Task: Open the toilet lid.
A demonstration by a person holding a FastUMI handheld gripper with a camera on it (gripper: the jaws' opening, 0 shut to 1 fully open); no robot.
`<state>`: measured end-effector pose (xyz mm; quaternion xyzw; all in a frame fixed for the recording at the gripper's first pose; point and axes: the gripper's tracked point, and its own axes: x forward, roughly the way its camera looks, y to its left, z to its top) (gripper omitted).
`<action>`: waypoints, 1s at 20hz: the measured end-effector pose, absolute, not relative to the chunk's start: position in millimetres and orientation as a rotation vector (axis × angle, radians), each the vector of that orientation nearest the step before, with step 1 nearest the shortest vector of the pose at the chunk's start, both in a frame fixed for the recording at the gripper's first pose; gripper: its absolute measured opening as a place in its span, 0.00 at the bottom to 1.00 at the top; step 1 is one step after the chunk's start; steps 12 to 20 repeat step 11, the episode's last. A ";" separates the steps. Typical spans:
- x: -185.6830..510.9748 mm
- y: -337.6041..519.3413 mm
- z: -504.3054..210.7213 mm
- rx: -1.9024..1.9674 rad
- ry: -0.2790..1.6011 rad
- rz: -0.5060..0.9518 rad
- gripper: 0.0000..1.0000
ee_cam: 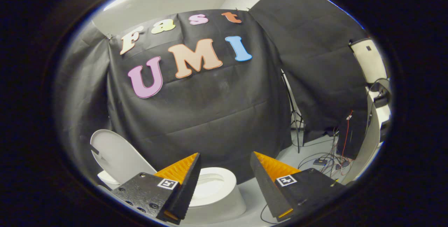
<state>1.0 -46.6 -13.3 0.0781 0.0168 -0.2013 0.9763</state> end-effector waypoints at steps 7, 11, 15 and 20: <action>8.5 -51.5 -46.2 0.233 0.075 -0.427 0.86; 11.8 -52.0 -61.2 0.251 0.114 -0.428 0.86; 11.8 -52.0 -61.2 0.251 0.114 -0.428 0.86; 11.8 -52.0 -61.2 0.251 0.114 -0.428 0.86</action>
